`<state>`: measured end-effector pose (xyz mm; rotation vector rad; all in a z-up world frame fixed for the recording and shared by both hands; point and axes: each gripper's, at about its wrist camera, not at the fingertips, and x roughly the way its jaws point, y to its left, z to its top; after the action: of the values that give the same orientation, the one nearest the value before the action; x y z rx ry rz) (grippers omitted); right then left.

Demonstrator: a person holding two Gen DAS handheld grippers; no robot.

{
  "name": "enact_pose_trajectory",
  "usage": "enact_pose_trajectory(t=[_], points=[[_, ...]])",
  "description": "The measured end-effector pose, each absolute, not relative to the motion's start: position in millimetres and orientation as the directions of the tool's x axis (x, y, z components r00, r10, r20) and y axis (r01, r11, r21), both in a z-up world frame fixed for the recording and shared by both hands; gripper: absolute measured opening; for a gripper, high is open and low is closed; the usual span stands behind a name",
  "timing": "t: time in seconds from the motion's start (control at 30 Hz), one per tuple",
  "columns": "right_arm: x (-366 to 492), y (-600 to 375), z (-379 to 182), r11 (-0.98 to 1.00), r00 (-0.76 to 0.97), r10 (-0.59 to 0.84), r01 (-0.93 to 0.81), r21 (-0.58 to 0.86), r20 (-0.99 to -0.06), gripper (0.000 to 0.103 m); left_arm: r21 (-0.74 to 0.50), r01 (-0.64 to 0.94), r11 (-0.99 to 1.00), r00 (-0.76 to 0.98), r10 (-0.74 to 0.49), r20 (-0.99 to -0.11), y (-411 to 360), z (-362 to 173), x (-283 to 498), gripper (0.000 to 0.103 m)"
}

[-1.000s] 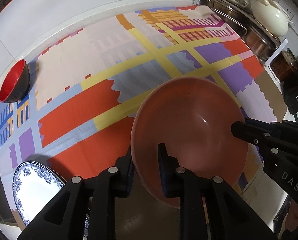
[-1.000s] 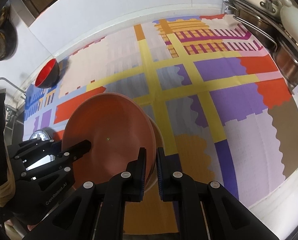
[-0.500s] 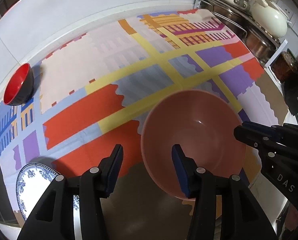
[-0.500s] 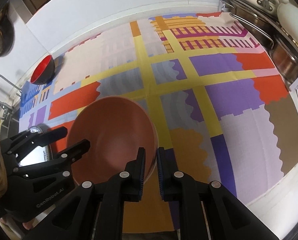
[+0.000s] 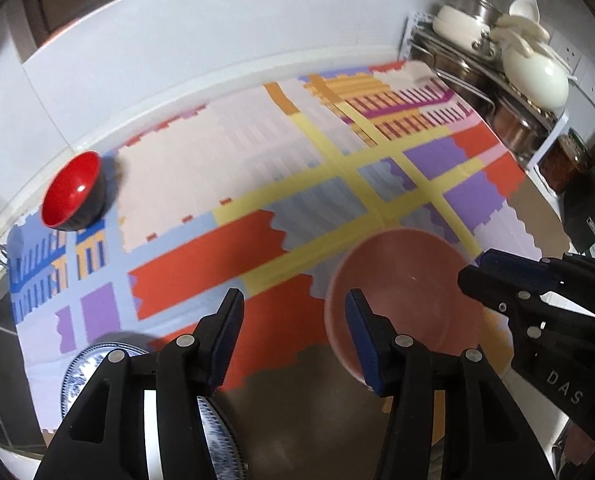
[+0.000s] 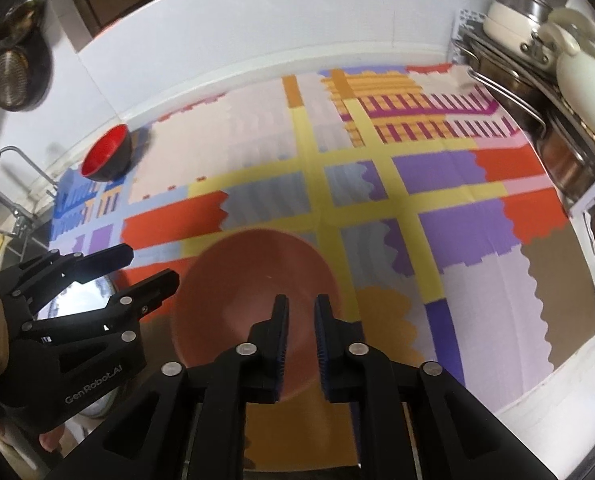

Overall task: Organize plates and bowls
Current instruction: 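Lower the pink bowl into the white bowl and open both grippers, then move both grippers to the rim of the red bowl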

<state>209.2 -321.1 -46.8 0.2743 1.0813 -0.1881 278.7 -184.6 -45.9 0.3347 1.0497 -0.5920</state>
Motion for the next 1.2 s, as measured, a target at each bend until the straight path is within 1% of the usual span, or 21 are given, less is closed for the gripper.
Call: enact_pose_trajectory(t=[0.03, 0.07, 0.2, 0.43, 0.67, 1.0, 1.07, 1.1, 1.2], points=[[211, -317, -44, 0.953, 0.469, -0.014, 0.275, 0.13, -0.883, 0.024, -0.019, 0.599, 0.8, 0.369, -0.297, -0.881, -181, -44, 281, 0.052], [213, -314, -42, 0.954, 0.476, -0.013, 0.269, 0.131, -0.879, 0.024, -0.018, 0.592, 0.806, 0.376, -0.296, -0.878, -176, -42, 283, 0.052], [222, -298, -36, 0.961, 0.495, 0.002, 0.238, 0.138, -0.869, 0.024, -0.006, 0.556, 0.831, 0.411, -0.281, -0.867, -153, -35, 292, 0.053], [243, -266, -30, 0.969, 0.52, 0.02, 0.199, 0.144, -0.854, 0.024, 0.017, 0.497, 0.868, 0.47, -0.253, -0.846, -111, -25, 307, 0.062], [266, -231, -26, 0.975, 0.534, 0.049, 0.158, 0.156, -0.844, 0.024, 0.031, 0.447, 0.894, 0.5, -0.221, -0.837, -71, -21, 325, 0.064], [302, -185, -19, 0.981, 0.552, 0.073, 0.112, 0.161, -0.831, 0.024, 0.064, 0.383, 0.922, 0.553, -0.173, -0.815, -20, -13, 353, 0.07], [309, -178, -18, 0.981, 0.551, 0.079, 0.104, 0.163, -0.831, 0.028, 0.071, 0.372, 0.926, 0.564, -0.165, -0.809, -12, -11, 358, 0.071], [313, -174, -17, 0.981, 0.553, 0.083, 0.1, 0.165, -0.829, 0.032, 0.073, 0.366, 0.928, 0.57, -0.161, -0.806, -7, -10, 361, 0.071], [324, -163, -14, 0.983, 0.565, 0.078, 0.093, 0.157, -0.822, 0.033, 0.086, 0.35, 0.933, 0.583, -0.145, -0.799, 4, -8, 369, 0.073]])
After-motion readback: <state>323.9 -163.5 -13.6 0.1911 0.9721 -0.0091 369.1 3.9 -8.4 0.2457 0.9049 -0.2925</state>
